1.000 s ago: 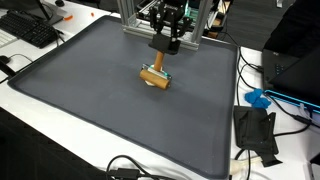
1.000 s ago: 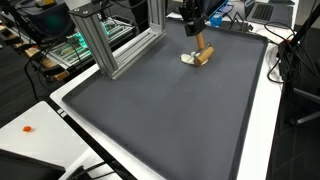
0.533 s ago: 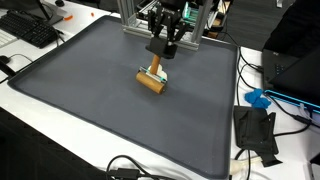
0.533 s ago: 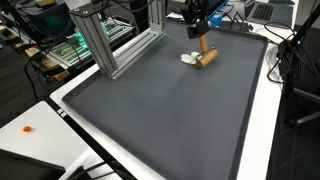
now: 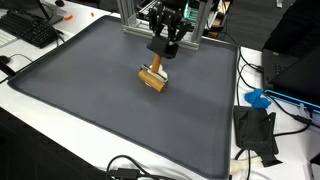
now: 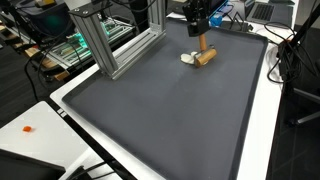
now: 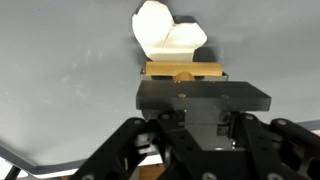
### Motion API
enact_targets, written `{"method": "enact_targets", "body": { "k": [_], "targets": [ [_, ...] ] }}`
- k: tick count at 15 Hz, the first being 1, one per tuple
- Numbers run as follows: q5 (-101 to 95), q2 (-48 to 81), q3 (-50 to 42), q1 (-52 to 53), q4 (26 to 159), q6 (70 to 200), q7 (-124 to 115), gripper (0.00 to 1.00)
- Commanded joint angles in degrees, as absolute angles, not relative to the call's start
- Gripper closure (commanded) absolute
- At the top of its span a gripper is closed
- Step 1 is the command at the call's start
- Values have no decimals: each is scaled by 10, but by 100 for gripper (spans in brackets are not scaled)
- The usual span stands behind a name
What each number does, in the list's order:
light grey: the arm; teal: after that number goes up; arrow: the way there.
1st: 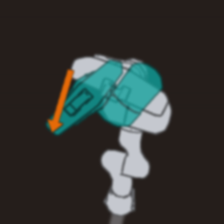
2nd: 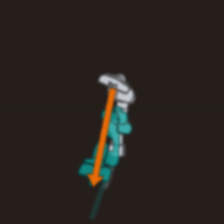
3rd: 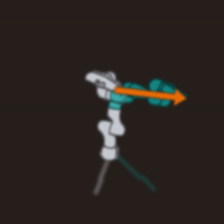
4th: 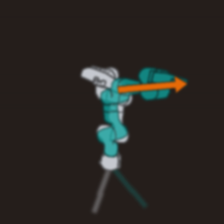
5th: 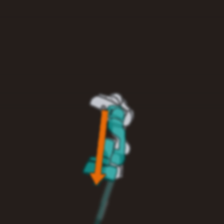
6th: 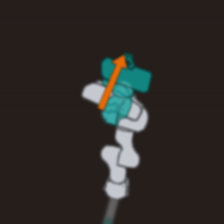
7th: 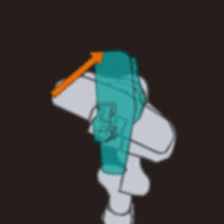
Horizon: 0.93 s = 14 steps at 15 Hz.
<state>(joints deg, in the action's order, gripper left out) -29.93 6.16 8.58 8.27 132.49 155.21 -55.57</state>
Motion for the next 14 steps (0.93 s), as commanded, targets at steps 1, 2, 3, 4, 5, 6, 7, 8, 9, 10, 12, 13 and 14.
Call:
{"method": "enact_targets", "body": {
  "k": [1,2,3,4,5,6,7,8,9,10,12,13,14],
  "targets": [
    [-223,73,86,99,1340,1492,-513,78],
    [-213,71,87,100,1338,1482,-505,78],
    [-204,70,87,101,1336,1474,-497,78],
    [-193,69,87,102,1334,1466,-488,78],
    [-186,67,87,103,1334,1458,-483,78],
    [-177,64,88,104,1335,1452,-476,78],
    [-171,62,88,105,1336,1446,-473,78],
    [-165,60,88,105,1337,1441,-468,78],
    [-159,58,88,105,1339,1436,-465,78],
    [-154,56,88,106,1340,1432,-463,78],
    [-148,53,89,107,1343,1425,-459,78],
    [-145,52,89,107,1345,1422,-458,78],
    [-142,50,90,108,1346,1421,-457,78]
  ]
}}
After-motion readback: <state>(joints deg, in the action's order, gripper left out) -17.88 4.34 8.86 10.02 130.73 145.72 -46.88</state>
